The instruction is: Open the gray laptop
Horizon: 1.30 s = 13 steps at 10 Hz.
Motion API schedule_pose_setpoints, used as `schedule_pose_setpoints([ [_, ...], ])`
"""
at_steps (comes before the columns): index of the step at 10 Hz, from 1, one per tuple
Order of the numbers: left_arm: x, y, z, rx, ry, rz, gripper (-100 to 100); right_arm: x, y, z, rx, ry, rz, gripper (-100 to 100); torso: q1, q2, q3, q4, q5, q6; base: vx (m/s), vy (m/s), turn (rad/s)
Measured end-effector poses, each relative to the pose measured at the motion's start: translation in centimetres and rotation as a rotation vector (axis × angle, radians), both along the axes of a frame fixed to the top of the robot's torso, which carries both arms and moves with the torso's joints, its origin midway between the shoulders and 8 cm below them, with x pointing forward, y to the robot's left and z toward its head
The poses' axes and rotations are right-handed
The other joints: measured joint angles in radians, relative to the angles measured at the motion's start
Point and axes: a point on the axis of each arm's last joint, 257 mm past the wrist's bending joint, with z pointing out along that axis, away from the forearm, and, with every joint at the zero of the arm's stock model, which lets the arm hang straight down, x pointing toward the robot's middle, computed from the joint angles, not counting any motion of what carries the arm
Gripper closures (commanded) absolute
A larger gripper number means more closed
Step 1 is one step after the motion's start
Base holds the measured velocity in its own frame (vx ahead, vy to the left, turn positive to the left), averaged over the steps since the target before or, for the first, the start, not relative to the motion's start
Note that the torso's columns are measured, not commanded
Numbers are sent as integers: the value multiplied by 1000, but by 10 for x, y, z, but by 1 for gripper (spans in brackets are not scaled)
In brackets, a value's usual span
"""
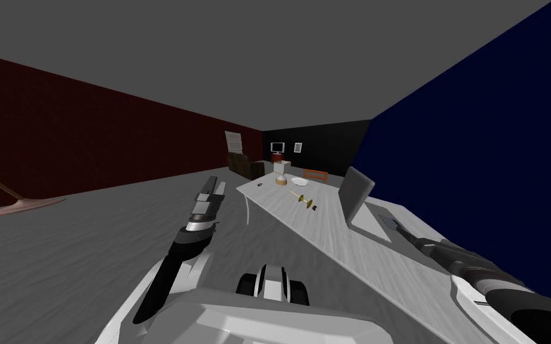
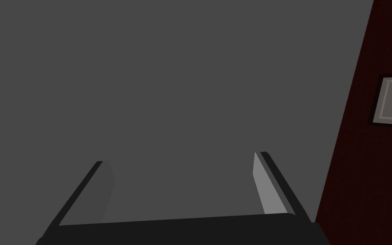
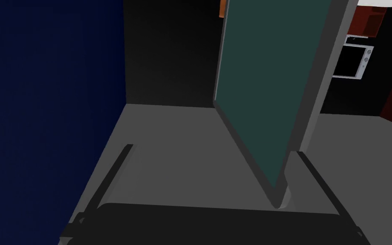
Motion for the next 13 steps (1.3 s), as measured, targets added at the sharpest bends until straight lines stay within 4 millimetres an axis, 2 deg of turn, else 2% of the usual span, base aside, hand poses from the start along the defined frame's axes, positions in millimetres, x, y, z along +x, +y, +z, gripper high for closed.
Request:
schedule_pose_setpoints([
  [4,0,0,0,0,0,0,0,-10,-52,17,-171,94,-92,-100,2,1,1,0,1,0,57,101,54],
  [5,0,0,0,0,0,0,0,-10,-59,22,-198,107,-105,-100,1,1,1,0,1,0,59,106,68],
  [8,0,0,0,0,0,0,0,-12,-92,51,-334,164,-164,-100,1,-2,-2,-1,0,0,85,115,65],
  [10,0,0,0,0,0,0,0,-13,-101,62,-390,183,-187,-100,-1,2,1,1,0,0,56,96,61],
  [13,0,0,0,0,0,0,0,-10,-117,90,-504,216,-230,-100,1,-1,-1,0,0,0,71,93,55],
])
